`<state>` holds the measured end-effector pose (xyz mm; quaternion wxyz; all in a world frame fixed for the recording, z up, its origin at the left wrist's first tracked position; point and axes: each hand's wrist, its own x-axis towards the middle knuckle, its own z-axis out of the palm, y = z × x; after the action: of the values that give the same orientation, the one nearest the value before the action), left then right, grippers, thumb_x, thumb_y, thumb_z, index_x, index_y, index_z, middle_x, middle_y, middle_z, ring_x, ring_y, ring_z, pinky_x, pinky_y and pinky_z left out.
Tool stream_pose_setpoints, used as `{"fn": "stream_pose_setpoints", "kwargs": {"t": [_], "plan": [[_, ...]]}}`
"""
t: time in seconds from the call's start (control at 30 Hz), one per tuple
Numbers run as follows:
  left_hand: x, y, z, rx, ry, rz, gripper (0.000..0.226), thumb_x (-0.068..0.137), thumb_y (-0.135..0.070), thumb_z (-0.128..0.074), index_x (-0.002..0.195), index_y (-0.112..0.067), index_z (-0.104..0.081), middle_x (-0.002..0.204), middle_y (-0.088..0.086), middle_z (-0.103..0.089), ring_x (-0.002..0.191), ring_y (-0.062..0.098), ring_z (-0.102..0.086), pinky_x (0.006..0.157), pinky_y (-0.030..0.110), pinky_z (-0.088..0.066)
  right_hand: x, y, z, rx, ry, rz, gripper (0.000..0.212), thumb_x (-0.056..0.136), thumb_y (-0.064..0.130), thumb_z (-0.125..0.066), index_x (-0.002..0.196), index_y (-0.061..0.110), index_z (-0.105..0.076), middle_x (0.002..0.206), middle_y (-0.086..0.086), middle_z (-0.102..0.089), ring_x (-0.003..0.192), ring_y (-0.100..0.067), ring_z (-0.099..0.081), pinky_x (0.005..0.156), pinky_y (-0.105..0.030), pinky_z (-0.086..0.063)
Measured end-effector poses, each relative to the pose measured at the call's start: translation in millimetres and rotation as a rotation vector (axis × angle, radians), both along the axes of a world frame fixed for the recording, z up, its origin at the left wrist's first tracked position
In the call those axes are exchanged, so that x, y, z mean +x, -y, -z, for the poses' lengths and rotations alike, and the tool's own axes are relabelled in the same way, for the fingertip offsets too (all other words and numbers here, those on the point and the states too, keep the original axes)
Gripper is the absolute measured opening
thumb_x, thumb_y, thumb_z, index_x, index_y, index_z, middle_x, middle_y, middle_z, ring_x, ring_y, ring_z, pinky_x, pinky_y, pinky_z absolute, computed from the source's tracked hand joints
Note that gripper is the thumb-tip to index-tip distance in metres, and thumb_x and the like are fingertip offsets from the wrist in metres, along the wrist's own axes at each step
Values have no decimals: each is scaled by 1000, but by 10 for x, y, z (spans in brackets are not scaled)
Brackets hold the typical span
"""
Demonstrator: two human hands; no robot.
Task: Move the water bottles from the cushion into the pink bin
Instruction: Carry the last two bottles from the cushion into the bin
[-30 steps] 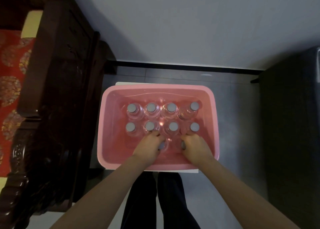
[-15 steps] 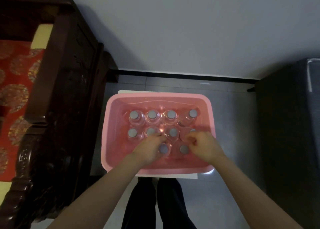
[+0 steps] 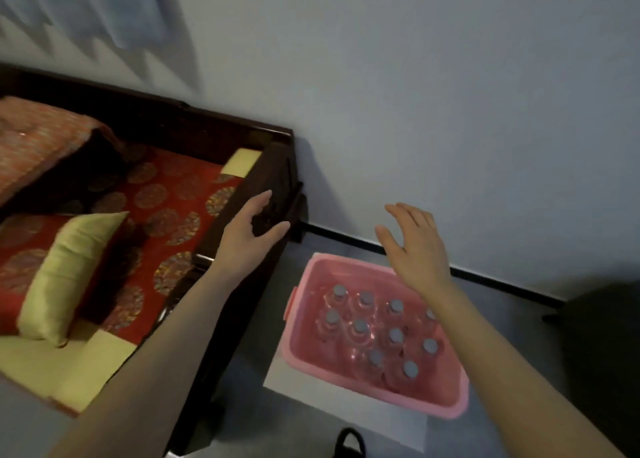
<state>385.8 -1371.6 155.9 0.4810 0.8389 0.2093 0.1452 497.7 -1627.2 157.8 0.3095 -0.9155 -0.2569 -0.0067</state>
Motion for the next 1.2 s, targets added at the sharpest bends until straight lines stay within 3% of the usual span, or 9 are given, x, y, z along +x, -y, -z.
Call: {"fn": "stream_pose_setpoints", "kwargs": {"t": [0.13,0.27,0.33,0.47,0.6,0.73,0.87,1.2], "plan": [[-682,-593,-392,-49,139,-161,53,83,-39,-69,132,-39,-48,123,-28,-53,109,-21,-48,84,1,-37,-313,-688,-420,23,78,-134,47,98,38,-46,138,13,-48,142,-8,-48,135,-22,-33,107,-34,-30],[-1540,-1189,-648,3,161,-305,55,85,-44,-66,136,-38,-46,137,-17,-48,124,-1,-43,96,23,-37,-838,-1489,-632,25,130,-243,51,98,44,-41,140,16,-46,145,-5,-44,137,-22,-30,111,-39,-31],[-2114,-1498,-716,-1,155,-355,54,86,-46,-64,136,-40,-44,137,-19,-45,124,1,-42,93,22,-37,-1257,-1903,-666,33,134,-291,52,97,47,-41,141,19,-44,148,-4,-41,139,-21,-28,112,-40,-30],[-3277,-2154,-798,17,160,-450,50,85,-37,-68,130,-41,-50,132,-18,-52,125,8,-48,100,35,-45,-2095,-2782,-694,84,152,-383,56,96,50,-41,145,23,-36,152,-2,-35,141,-20,-24,113,-39,-27],[-4413,-2745,-793,-5,140,-611,57,82,-27,-73,134,-27,-49,131,-6,-53,110,-3,-55,85,16,-45,-2911,-3637,-705,81,123,-501,60,96,52,-38,149,26,-27,156,0,-27,143,-18,-20,111,-40,-28],[-5250,-3273,-752,47,103,-713,64,78,-22,-77,136,-21,-49,131,-7,-54,122,15,-51,95,29,-38,-3477,-4325,-666,51,112,-613,63,96,51,-38,150,23,-25,157,-2,-26,143,-19,-19,115,-40,-27],[-5758,-3805,-731,57,122,-804,70,77,-23,-77,139,-25,-44,139,-3,-50,126,17,-47,99,35,-37,-3816,-5037,-614,34,113,-660,60,96,49,-40,150,23,-28,157,-3,-27,143,-21,-19,115,-39,-23],[-6195,-5674,-719,106,94,-853,72,77,-33,-77,138,-38,-40,139,-7,-48,126,13,-44,93,30,-36,-4124,-7048,-435,59,62,-663,59,96,49,-39,148,21,-34,156,-5,-28,144,-23,-18,114,-43,-21]]}}
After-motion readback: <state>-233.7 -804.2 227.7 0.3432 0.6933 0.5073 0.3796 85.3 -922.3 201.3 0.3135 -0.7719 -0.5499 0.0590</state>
